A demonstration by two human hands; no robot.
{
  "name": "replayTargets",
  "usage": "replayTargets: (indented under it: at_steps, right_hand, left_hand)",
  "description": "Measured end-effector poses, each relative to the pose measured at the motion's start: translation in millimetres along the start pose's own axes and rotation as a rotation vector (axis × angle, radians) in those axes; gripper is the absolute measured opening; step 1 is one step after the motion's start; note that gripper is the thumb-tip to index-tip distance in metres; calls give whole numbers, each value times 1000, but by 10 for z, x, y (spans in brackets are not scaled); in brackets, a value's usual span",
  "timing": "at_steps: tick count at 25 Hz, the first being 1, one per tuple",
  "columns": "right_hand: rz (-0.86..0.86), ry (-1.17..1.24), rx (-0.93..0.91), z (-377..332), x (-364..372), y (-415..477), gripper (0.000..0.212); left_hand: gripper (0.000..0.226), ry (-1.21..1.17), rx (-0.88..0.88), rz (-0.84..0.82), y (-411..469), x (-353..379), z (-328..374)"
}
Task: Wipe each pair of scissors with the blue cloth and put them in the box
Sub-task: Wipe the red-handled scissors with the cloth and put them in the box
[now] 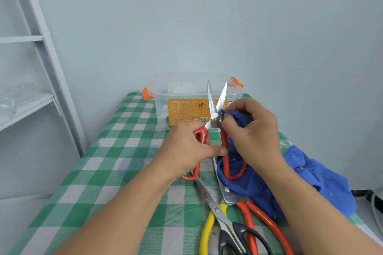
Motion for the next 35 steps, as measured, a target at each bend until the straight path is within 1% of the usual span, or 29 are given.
replayTargets:
  at_steps: [2, 4, 11, 15, 17, 19, 21, 23, 24, 26, 28, 29, 31, 33, 35]
  right_hand:
    - [99, 100, 69, -9, -86, 27, 22]
    - [135, 171, 123, -18, -153, 55, 24]
    - [82, 237, 185, -5, -149, 33, 16]
    - [82, 266, 193, 4, -163, 35, 14]
    - [26, 297, 161, -36, -152, 20, 13]
    - [-92, 326, 150, -86, -102, -19, 14]
    - [-209, 324, 181, -95, -49, -63, 12]
    - [-279, 318, 240, -88, -41, -92, 14]
    - [-306, 316, 272, -87, -46, -101, 11]
    - [-380, 273, 331, -97, -48, -114, 6]
    - [-443, 145, 347, -88, -29, -120, 12]
    - [-439, 70, 339, -79, -18, -115, 16]
    - [-350, -5, 300, -64, -14, -92, 19]
    - [-262, 49, 286, -48, -22, -69, 17]
    - [-214, 119, 292, -21, -13, -51, 14]
  left_hand:
    - [50, 2, -15, 3, -8, -20, 4]
    - [47, -16, -29, 1, -13, -35, 11]
    - [35, -159, -85, 7, -21, -81, 34]
    - [31, -211, -102, 62, -6, -108, 33]
    - [31, -207, -105, 88, 4, -115, 33]
    - [31, -203, -114, 110, 3, -114, 33]
    - [30, -192, -117, 127, -2, -109, 30]
    - [27, -190, -114, 148, 2, -109, 32]
    - [26, -200, -115, 166, 3, -116, 34]
    - [28, -229, -126, 213, 12, -142, 37]
    - [28, -280, -139, 250, 25, -163, 31]
    - [27, -301, -144, 256, 28, -171, 29]
    - [27, -311, -151, 241, 28, -168, 25]
    - [26, -318, -153, 212, 12, -159, 36]
    - [24, -352, -146, 176, -11, -153, 82]
Point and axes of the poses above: each hand's wrist, its own y-axis towards the middle knuckle, its own x-axis out of the palm, z = x × y, the point moved 1 cm from there along y, towards the middle knuckle, and after that the axes turned 13 degrees about y, right-handed, at the moved point
